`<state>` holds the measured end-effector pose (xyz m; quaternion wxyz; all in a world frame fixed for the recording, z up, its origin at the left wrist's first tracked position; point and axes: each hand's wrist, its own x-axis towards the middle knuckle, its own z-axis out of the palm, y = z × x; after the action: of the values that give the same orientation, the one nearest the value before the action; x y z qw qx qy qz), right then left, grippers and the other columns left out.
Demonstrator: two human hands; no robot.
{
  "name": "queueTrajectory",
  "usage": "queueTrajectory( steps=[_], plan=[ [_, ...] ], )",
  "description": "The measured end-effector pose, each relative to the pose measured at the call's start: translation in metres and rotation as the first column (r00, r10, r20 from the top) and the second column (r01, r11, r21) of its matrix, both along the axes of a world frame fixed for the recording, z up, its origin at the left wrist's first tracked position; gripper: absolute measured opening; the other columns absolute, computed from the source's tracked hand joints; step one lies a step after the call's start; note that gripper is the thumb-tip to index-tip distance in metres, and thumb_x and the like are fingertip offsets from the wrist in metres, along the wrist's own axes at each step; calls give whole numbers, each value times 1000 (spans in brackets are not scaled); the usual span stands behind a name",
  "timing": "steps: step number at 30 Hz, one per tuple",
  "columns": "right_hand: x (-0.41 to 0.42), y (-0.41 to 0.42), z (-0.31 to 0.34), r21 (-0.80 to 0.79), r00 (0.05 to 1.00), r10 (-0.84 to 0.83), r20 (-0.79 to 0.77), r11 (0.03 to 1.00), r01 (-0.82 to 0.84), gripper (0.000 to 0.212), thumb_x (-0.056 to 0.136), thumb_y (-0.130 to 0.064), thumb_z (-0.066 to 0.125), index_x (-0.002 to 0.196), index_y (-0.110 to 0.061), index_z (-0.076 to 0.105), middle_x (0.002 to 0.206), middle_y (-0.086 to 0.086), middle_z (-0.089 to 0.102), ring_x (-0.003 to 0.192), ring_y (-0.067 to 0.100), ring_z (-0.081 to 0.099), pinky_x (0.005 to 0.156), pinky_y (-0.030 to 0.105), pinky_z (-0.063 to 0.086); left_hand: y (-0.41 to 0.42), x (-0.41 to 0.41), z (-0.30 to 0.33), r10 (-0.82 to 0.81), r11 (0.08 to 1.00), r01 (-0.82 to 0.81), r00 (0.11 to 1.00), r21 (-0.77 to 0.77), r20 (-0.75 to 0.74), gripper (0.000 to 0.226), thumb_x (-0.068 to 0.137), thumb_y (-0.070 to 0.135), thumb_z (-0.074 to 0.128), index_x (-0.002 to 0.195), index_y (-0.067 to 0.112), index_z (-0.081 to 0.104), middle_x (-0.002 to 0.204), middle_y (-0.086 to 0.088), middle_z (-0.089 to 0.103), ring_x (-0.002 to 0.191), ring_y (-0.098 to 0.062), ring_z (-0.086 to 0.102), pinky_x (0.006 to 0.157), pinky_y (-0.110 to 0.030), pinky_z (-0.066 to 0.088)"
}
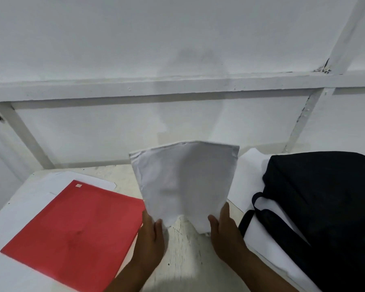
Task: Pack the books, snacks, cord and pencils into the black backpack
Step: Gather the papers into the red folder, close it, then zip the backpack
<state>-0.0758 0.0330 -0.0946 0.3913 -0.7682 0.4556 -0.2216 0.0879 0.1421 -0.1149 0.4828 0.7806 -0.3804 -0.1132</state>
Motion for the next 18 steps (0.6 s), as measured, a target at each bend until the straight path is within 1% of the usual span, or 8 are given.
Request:
queueTrajectory(
  steps=[4, 6, 8, 9, 10, 12, 15, 18],
  plan=[
    [-4, -12, 3, 8, 992, -47, 116, 999, 46, 39, 102, -10, 47, 138, -17, 34, 100, -16, 61, 85, -2, 64, 73, 9, 48, 0, 16, 19, -9, 999, 19, 963, 32, -270, 30, 98, -7, 46, 80, 14, 33, 56, 6, 37, 46, -3, 44, 48, -15, 36],
    [-4, -15, -2, 48, 984, -79, 156, 996, 73, 39, 100, -7, 50, 133, -24, 38, 109, -16, 62, 93, -6, 63, 78, 10, 49, 3, 28, 19, -28, 994, 67, 920, 86, -391, 19, 95, -5, 47, 85, 9, 39, 62, -2, 39, 45, -7, 40, 45, -24, 35],
    [-5, -11, -12, 97, 994, -79, 79, 993, 71, 40, 98, -10, 53, 135, -23, 43, 117, -11, 62, 105, 1, 61, 91, 18, 48, 11, 32, 13, -28, 971, 123, 908, 203, -419, 9, 91, 2, 50, 98, 7, 51, 68, -8, 52, 51, -14, 48, 48, -30, 39],
    [-6, -8, -20, 115, 997, -70, 19, 991, 67, 38, 97, -11, 54, 133, -22, 47, 117, -11, 62, 109, 8, 61, 94, 22, 48, 15, 30, 9, -36, 958, 145, 917, 247, -397, 17, 90, 4, 51, 104, 13, 57, 73, -6, 61, 55, -15, 54, 51, -30, 44],
    [-8, -5, -27, 121, 997, -63, -33, 990, 67, 32, 96, -11, 55, 125, -22, 52, 112, -14, 63, 108, 10, 62, 91, 21, 48, 19, 26, 6, -58, 954, 161, 926, 253, -372, 28, 91, 5, 53, 109, 25, 60, 79, 0, 68, 60, -13, 59, 55, -28, 48],
    [-11, -1, -33, 115, 995, -53, -90, 991, 64, 18, 94, -11, 57, 105, -25, 58, 97, -19, 64, 93, 2, 64, 75, 8, 45, 26, 21, 2, -100, 957, 175, 948, 230, -302, 48, 93, 6, 56, 122, 45, 54, 94, 9, 72, 76, -9, 66, 68, -20, 52],
    [-12, -6, -29, 102, 992, -28, -126, 994, 41, 24, 94, -10, 58, 82, -28, 50, 75, -18, 54, 67, -6, 52, 58, 4, 40, 25, 23, -5, -126, 954, 185, 961, 236, -244, 59, 93, 11, 60, 140, 42, 46, 113, 11, 72, 90, -6, 67, 78, -15, 51],
    [-14, -9, -31, 78, 986, -12, -166, 997, 25, 27, 93, -11, 60, 78, -29, 47, 70, -17, 50, 59, -6, 49, 57, 4, 40, 25, 25, -3, -114, 955, 170, 966, 243, -230, 58, 91, 12, 64, 140, 39, 48, 106, 10, 74, 81, -2, 68, 69, -14, 50]
  ],
)
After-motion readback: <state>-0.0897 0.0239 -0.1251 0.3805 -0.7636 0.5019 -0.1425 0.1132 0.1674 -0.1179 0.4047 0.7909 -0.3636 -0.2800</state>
